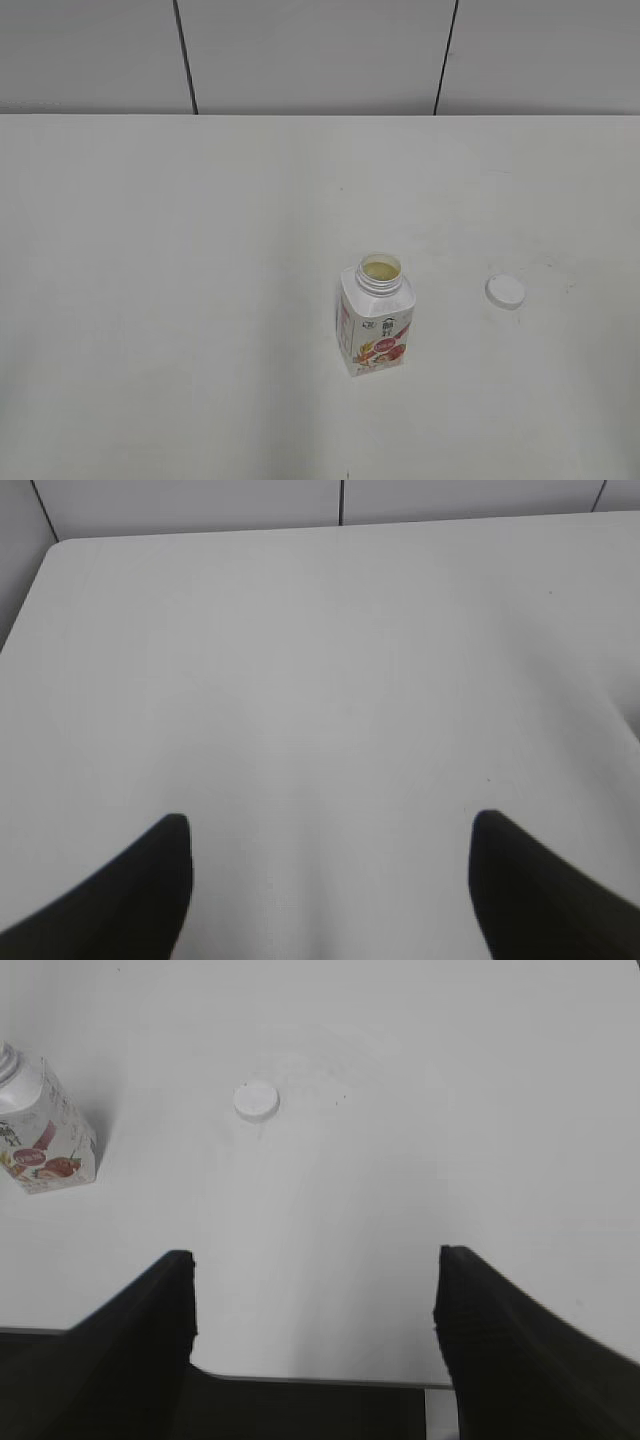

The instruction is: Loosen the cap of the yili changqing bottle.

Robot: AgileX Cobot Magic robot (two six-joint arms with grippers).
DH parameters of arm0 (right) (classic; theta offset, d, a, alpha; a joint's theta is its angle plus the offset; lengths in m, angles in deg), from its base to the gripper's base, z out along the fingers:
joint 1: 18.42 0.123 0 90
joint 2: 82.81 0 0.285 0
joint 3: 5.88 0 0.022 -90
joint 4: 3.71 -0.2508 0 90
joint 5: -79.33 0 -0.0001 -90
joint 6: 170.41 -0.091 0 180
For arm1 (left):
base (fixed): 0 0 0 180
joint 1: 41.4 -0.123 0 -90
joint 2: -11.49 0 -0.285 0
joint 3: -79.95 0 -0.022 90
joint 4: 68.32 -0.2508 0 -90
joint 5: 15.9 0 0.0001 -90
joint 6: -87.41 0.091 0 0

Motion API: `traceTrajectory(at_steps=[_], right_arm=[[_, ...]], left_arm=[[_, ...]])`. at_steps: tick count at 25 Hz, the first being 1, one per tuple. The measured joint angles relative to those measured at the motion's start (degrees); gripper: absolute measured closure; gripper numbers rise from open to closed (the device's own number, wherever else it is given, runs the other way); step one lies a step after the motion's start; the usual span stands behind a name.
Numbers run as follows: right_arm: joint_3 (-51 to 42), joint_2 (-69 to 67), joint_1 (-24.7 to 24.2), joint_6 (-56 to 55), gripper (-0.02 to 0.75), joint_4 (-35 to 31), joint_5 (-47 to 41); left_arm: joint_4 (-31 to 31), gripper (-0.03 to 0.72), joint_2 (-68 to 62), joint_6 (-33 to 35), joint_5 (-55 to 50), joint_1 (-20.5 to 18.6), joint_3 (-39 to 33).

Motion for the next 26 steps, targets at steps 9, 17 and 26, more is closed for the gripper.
traceTrajectory(at_steps=[9, 17, 26], right_arm=[[0.00, 4.40, 0.00, -0.06, 0.153, 0.00, 0.00], [0.00, 4.40, 0.00, -0.06, 0.153, 0.00, 0.05], [0.00, 4.40, 0.00, -0.06, 0.153, 0.00, 0.16]], left_arm=[[0.02, 0.165, 0.00, 0.00, 0.05, 0.00, -0.01], [0.07, 0.165, 0.00, 0.00, 0.05, 0.00, -0.01], [0.07, 0.165, 0.00, 0.00, 0.05, 0.00, -0.01]])
